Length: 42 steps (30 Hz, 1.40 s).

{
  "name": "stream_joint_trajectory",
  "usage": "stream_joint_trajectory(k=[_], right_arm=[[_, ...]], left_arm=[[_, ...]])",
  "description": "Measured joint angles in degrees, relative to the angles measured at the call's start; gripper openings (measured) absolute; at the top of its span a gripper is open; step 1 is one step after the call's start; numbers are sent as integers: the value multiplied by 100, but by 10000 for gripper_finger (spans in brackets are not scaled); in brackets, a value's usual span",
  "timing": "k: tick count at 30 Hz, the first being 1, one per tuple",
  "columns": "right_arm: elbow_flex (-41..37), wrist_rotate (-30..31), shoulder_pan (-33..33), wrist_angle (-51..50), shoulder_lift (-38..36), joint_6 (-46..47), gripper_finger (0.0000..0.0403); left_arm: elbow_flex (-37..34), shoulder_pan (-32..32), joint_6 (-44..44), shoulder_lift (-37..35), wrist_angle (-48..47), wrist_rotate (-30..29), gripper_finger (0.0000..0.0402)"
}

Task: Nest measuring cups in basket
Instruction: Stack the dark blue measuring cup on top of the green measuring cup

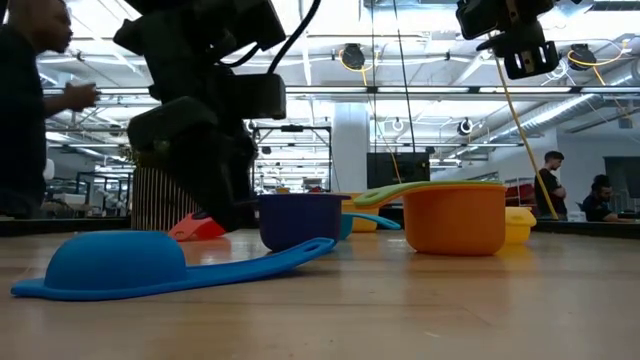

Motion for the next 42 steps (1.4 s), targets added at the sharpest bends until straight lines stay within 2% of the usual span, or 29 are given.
stream_joint_trajectory(k=[6,17,22,25,28,32,40,42], right_arm=[[0,3,-1,-2,1,-9,181],[0,0,0,-4,-1,8,181],[0,23,20,-2,-1,346,181],[0,284,194,55,-1,613,181],[0,448,429,204,-1,1034,181],[0,707,719,374,-1,1447,181],[0,753,890,402,-101,1449,181],[0,747,852,389,-191,1316,181]], left_arm=[[0,0,-359,0,35,2,248],[0,33,-342,0,149,5,148],[0,33,-377,0,266,9,146],[0,33,-476,-75,261,4,155],[2,33,-558,-300,269,-45,161],[7,33,-701,-744,336,-148,144],[40,-46,-598,-1425,675,-143,145],[266,-156,-530,-1478,618,-220,152]])
